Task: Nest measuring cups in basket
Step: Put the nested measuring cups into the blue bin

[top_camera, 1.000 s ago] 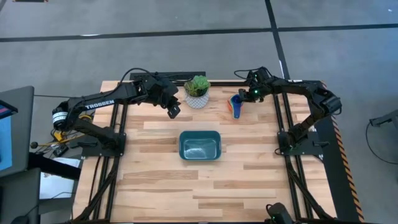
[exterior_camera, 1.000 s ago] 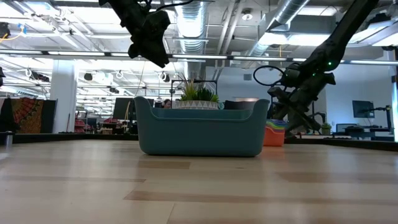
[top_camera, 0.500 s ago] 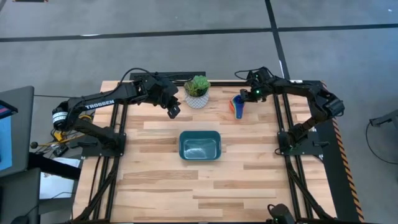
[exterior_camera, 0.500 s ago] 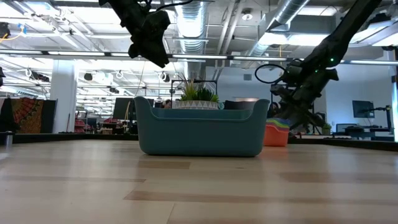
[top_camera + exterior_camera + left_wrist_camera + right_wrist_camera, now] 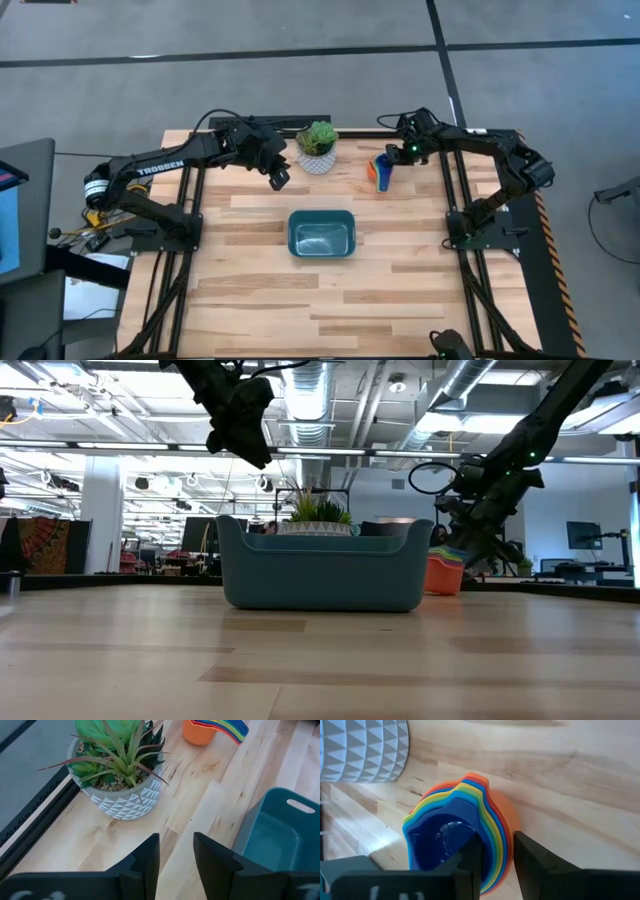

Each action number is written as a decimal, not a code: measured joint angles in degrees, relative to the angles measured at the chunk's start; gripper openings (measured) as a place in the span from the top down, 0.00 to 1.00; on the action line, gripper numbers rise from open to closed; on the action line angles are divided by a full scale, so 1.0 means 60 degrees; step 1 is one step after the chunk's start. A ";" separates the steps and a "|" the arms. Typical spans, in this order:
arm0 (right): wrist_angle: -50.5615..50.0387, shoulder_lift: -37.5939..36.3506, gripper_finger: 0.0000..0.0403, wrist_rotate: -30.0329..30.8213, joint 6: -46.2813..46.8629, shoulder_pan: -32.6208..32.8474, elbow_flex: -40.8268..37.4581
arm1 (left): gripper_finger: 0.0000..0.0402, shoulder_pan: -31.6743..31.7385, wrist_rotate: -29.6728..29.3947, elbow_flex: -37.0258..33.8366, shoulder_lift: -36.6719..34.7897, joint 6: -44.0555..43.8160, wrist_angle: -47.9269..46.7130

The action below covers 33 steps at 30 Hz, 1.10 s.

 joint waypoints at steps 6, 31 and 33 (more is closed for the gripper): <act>-0.0565 0.0022 0.72 0.0104 -0.0081 0.0115 0.0445 | 0.73 0.0000 0.0000 0.0001 0.0000 -0.0001 0.0000; -0.3261 0.0007 0.72 0.1240 -0.0579 0.2191 0.3298 | 0.73 0.0000 -0.0153 0.0000 0.0000 0.0063 -0.0013; -0.3447 0.0007 0.72 0.1326 -0.0583 0.2444 0.3574 | 0.73 0.0000 -0.0168 0.0000 0.0000 -0.0016 -0.0022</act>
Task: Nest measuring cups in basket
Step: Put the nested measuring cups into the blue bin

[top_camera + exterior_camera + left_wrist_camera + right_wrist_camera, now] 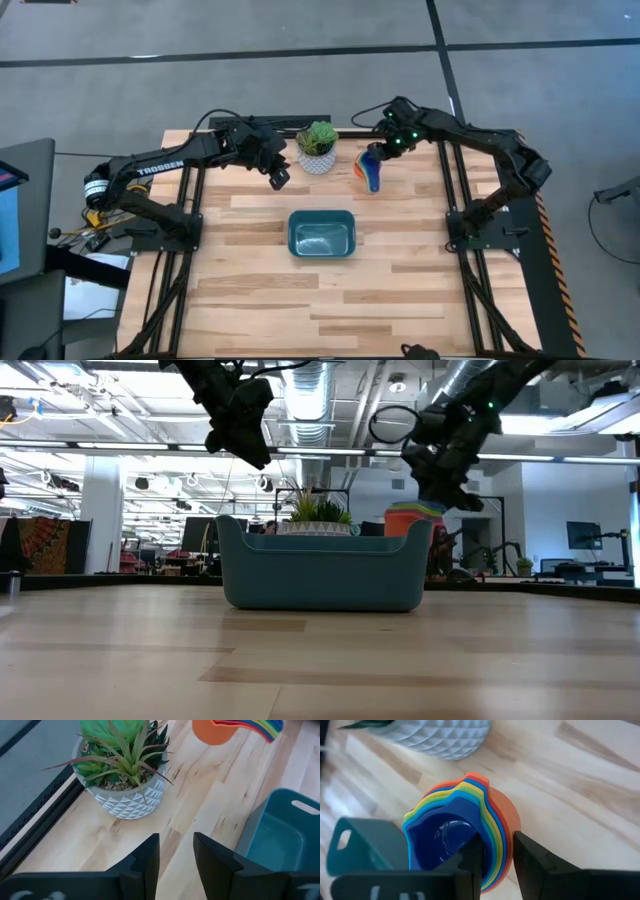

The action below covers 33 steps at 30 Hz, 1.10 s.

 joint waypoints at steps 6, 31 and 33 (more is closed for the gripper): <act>-0.0625 0.0000 0.72 0.0045 0.0003 0.0785 0.0717 | 0.73 0.0000 -0.0004 0.0001 0.0000 -0.0321 -0.0006; 0.0816 0.0049 0.72 0.1877 0.2754 0.4672 0.1382 | 0.73 0.0266 0.0047 0.0007 -0.1418 0.0246 -0.1813; 0.1105 0.0226 0.72 0.1954 0.2874 0.4908 0.1400 | 0.73 0.0266 0.0031 0.0007 -0.1544 0.0335 -0.2053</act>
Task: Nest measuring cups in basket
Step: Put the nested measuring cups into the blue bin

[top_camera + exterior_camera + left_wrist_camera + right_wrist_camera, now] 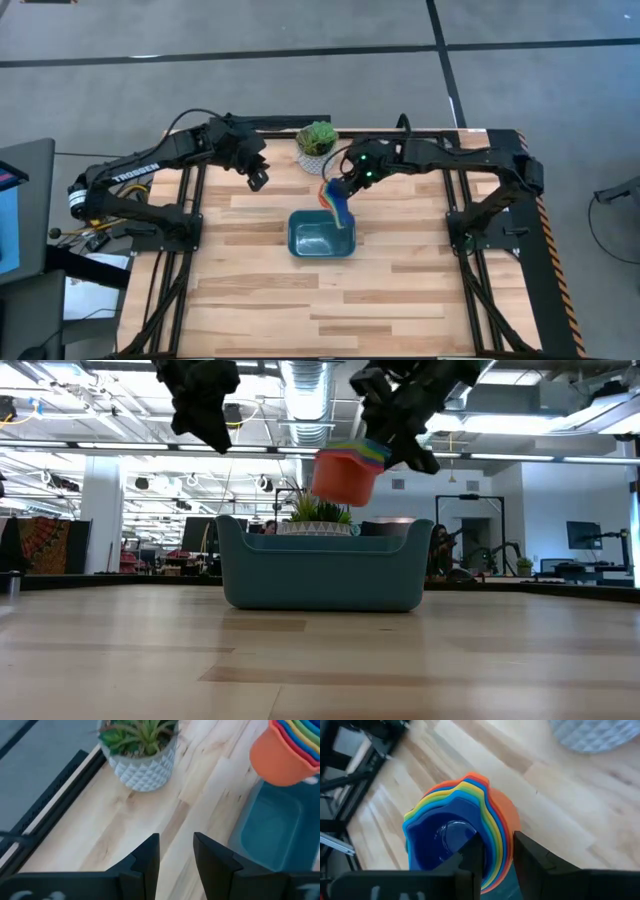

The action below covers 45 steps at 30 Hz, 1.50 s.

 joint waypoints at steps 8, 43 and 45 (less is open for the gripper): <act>0.0224 0.1054 0.72 -0.0004 0.0314 0.0939 0.0137 | 0.73 0.0000 -0.0056 0.0000 -0.0096 0.0070 -0.0269; -0.2468 0.4262 0.72 -0.0009 -0.5400 0.1497 0.3322 | 0.73 -0.0297 -0.0351 0.0000 -0.0085 -0.1278 -0.0355; -0.2433 0.4262 0.72 -0.0007 -0.5559 0.1507 0.3322 | 0.73 -0.0299 -0.0406 0.0000 -0.0085 -0.1282 -0.0355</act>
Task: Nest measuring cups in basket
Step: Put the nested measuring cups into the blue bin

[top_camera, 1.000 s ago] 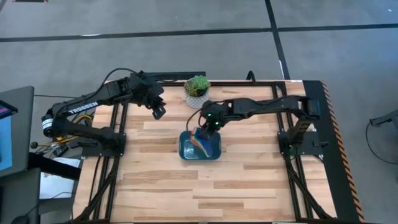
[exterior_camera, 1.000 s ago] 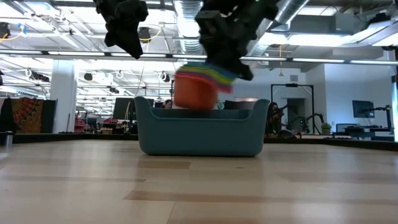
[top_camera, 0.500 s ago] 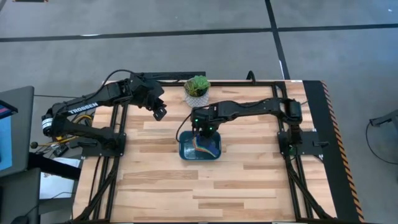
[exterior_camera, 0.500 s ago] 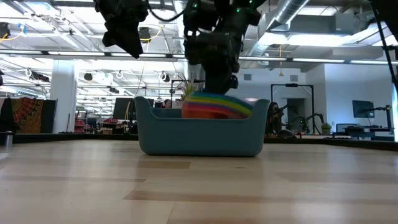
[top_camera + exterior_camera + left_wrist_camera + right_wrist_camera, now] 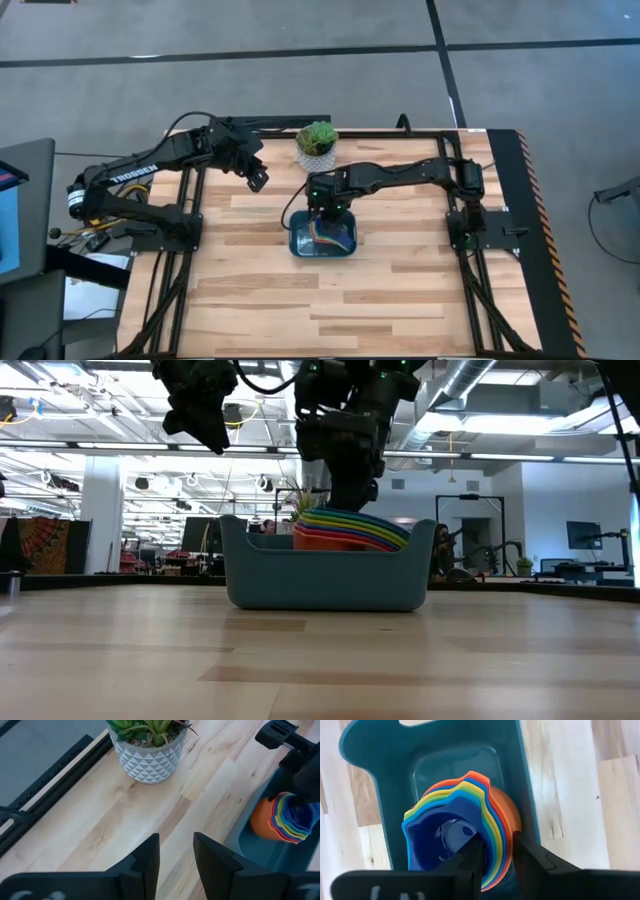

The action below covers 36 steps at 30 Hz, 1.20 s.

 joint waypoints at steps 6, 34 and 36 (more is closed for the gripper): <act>0.0073 0.0000 0.72 -0.0004 -0.0076 0.0038 -0.0013 | 0.73 0.0000 -0.0025 0.0000 0.0000 -0.0018 0.0004; 0.0455 -0.0004 0.64 0.0484 0.0274 0.0004 -0.0339 | 0.73 0.0000 -0.0094 0.0000 0.0000 0.0200 0.0007; 0.0478 -0.0004 0.63 0.0484 0.0276 0.0004 -0.0339 | 0.73 0.0000 -0.0093 0.0000 0.0000 0.0202 0.0007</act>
